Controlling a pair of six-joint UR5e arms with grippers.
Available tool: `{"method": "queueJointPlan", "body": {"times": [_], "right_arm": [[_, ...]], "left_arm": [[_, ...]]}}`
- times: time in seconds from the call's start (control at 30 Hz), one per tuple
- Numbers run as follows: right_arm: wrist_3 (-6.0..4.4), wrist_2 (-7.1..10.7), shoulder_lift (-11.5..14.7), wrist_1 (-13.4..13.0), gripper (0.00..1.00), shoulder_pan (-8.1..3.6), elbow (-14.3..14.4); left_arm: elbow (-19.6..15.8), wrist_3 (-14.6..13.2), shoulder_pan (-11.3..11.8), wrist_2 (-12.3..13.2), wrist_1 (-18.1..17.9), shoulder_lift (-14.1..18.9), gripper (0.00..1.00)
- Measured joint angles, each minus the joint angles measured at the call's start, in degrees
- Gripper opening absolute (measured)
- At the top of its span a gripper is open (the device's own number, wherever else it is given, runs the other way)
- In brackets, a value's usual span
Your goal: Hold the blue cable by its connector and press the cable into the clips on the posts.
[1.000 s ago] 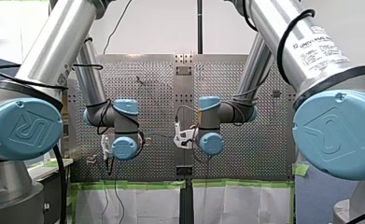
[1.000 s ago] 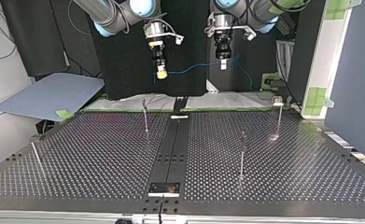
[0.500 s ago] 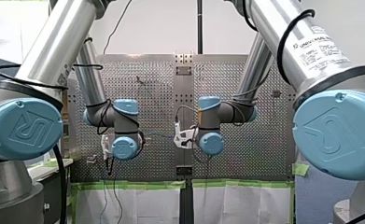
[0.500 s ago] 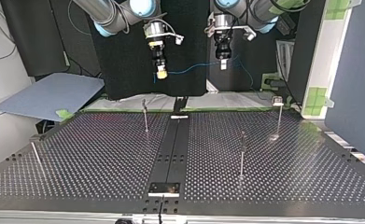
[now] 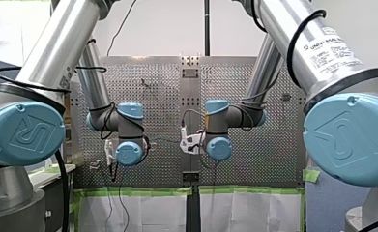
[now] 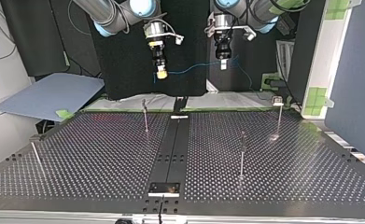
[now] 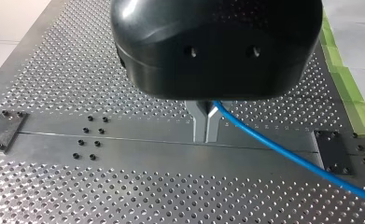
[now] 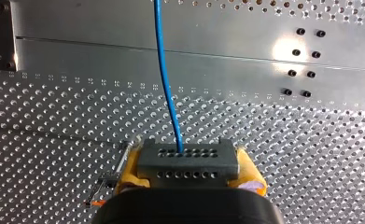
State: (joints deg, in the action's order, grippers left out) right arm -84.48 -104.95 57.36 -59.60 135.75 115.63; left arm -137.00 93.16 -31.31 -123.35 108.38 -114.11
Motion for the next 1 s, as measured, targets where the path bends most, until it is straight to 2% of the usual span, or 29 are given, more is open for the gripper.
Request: {"method": "queueJointPlan", "body": {"times": [0.23, 0.5, 1.0], "right_arm": [[0.13, -0.25, -0.3, 0.3, 0.00, -0.19, -0.3], [0.26, -0.69, -3.5, 3.6, 0.00, -0.42, -0.7], [0.26, -0.70, -3.8, 4.0, 0.00, -0.44, -0.7]], "left_arm": [[0.0, -0.1, 0.0, -0.1, 0.1, 0.1, 0.00], [0.0, -0.2, 0.0, -0.1, 0.1, 0.1, 0.00], [0.0, -0.4, 0.2, -0.3, 0.3, -0.1, 0.00]]}}
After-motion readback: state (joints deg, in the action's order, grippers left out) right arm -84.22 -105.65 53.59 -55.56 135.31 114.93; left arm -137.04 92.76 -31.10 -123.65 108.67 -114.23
